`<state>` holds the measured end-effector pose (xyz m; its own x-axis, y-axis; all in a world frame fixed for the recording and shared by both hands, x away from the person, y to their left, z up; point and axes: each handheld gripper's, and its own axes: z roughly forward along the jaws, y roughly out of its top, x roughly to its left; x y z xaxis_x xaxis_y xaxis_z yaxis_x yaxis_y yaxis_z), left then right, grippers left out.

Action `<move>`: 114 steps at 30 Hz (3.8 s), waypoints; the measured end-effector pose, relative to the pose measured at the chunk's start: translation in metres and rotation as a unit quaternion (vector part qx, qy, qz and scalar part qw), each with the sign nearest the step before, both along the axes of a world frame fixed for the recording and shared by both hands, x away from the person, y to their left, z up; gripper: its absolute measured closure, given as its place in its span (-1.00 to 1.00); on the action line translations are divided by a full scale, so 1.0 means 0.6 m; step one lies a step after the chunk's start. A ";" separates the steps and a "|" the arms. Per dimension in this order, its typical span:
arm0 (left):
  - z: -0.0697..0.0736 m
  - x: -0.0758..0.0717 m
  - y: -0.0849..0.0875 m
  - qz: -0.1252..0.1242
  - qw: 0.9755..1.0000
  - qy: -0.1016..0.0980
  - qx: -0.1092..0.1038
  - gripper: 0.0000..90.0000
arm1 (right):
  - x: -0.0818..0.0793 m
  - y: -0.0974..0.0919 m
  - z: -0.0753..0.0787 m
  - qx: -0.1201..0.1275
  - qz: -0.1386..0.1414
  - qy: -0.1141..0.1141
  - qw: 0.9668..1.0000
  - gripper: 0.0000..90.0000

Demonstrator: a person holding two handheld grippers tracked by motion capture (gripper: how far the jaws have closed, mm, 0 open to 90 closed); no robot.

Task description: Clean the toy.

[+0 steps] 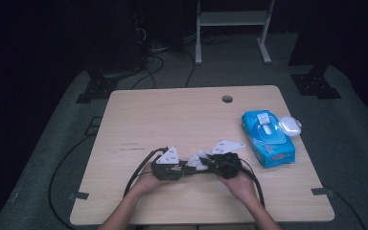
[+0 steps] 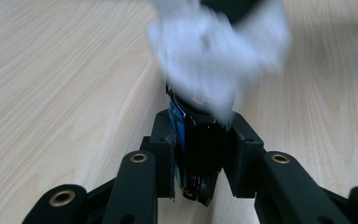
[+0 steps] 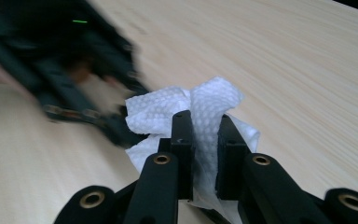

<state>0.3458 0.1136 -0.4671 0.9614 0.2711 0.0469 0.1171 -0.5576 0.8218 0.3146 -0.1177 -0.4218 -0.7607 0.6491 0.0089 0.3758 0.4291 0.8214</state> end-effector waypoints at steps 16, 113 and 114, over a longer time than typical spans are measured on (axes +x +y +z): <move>0.000 0.003 0.007 0.002 1.000 0.003 -0.001 0.51 | 0.007 -0.070 0.000 -0.008 -0.060 -0.004 0.998 0.78; 0.070 0.034 -0.114 -0.018 0.993 0.027 0.115 -0.17 | -0.019 -0.184 -0.007 0.062 -0.081 0.002 0.995 0.78; 0.069 0.034 -0.118 -0.016 0.993 0.028 0.116 -0.17 | -0.019 -0.184 -0.007 0.063 -0.081 0.002 0.995 0.78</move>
